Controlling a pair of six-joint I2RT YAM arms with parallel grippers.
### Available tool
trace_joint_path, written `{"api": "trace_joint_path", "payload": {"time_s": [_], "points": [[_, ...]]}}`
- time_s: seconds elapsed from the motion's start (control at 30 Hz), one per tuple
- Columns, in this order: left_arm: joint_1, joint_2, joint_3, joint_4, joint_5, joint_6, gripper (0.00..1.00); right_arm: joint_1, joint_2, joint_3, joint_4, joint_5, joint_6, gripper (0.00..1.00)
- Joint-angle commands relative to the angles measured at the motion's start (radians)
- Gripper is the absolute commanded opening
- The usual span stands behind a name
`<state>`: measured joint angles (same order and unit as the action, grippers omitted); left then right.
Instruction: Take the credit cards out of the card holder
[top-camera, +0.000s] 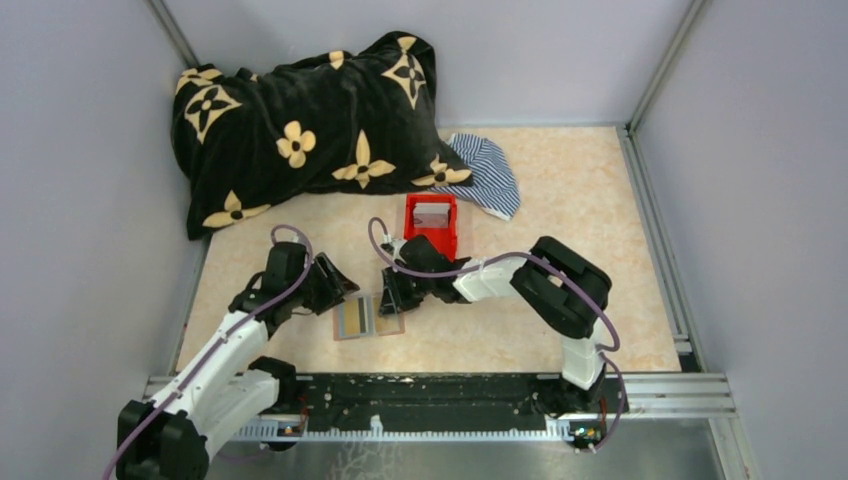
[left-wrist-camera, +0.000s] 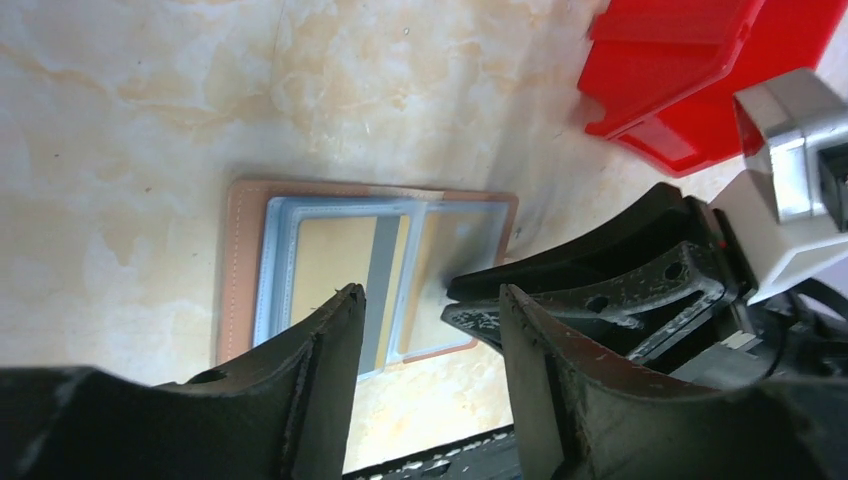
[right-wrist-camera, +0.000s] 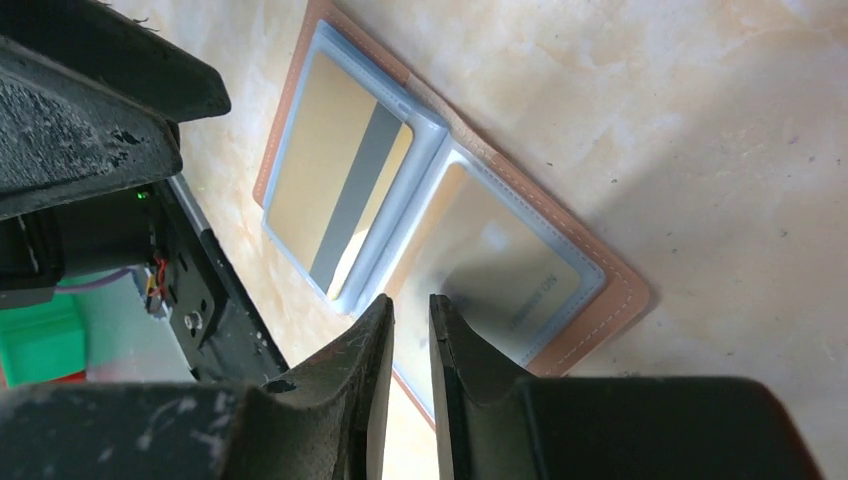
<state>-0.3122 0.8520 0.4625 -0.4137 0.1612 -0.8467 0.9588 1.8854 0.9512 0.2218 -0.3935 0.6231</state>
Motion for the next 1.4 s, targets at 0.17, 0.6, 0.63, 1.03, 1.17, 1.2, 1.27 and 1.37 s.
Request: {"api": "trace_joint_path", "payload": {"time_s": [0.17,0.6,0.63,1.03,1.17,1.2,1.27,1.37], "points": [[-0.013,0.036,0.087,-0.155,-0.046,0.144,0.56,-0.024,-0.035,0.091,-0.206,0.043,-0.109,0.24],[-0.146,0.157,0.064,-0.155,-0.179,0.098,0.70,-0.037,-0.106,0.086,-0.333,0.148,-0.133,0.37],[-0.151,0.170,0.062,-0.155,-0.188,0.099,0.70,-0.039,-0.105,0.083,-0.331,0.146,-0.133,0.37],[-0.224,0.250,0.109,-0.181,-0.281,0.076,0.69,-0.040,-0.190,0.063,-0.392,0.262,-0.125,0.36],[-0.239,0.249,0.174,-0.223,-0.314,0.088,0.69,-0.041,-0.224,0.090,-0.503,0.379,-0.155,0.36],[-0.245,0.257,0.192,-0.231,-0.317,0.088,0.70,-0.042,-0.224,0.090,-0.516,0.389,-0.159,0.36],[-0.268,0.283,0.222,-0.237,-0.327,0.087,0.71,-0.044,-0.219,0.079,-0.523,0.389,-0.158,0.36],[-0.306,0.335,0.249,-0.241,-0.344,0.085,0.75,-0.045,-0.211,0.055,-0.503,0.378,-0.140,0.36]]}}
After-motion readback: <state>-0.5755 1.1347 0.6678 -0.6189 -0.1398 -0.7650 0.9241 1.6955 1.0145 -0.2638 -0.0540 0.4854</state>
